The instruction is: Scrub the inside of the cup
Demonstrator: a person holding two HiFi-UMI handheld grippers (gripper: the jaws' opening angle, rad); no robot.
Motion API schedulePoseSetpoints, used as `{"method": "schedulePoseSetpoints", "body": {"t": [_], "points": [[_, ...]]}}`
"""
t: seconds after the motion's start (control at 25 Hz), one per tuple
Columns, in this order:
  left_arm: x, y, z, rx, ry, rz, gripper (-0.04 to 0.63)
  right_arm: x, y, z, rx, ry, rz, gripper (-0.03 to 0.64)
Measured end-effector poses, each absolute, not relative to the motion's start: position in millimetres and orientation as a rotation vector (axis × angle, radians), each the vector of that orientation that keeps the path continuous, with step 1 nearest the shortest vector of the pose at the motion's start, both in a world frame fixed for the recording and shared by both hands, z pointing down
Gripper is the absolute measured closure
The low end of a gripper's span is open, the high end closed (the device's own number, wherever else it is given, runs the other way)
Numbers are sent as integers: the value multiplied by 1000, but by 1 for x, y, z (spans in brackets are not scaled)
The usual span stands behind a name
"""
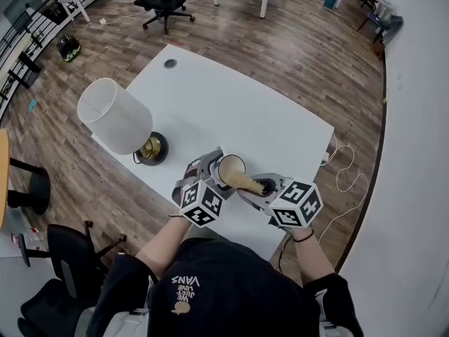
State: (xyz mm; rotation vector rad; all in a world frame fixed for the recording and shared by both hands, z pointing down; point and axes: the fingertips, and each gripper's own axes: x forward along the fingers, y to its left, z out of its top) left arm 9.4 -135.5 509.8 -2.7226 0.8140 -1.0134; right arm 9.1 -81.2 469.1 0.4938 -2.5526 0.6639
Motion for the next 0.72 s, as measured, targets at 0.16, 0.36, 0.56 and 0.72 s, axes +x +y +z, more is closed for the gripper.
{"method": "schedulePoseSetpoints", "body": {"t": [0.16,0.36,0.56,0.72], "points": [[15,-144,503,-2903,876,-819,195,16,-100,450,661,-2776,776,517],[7,-166,501,-3002,975,-624,195,47,-123,442,992,-2852,746,517],[-1,-193,514,-3081,1070,-504,195,65,-126,452,1172,-2812,678,517],[0,-207,520,-3100,1088,-467,195,78,-128,456,1292,-2810,762,517]]}}
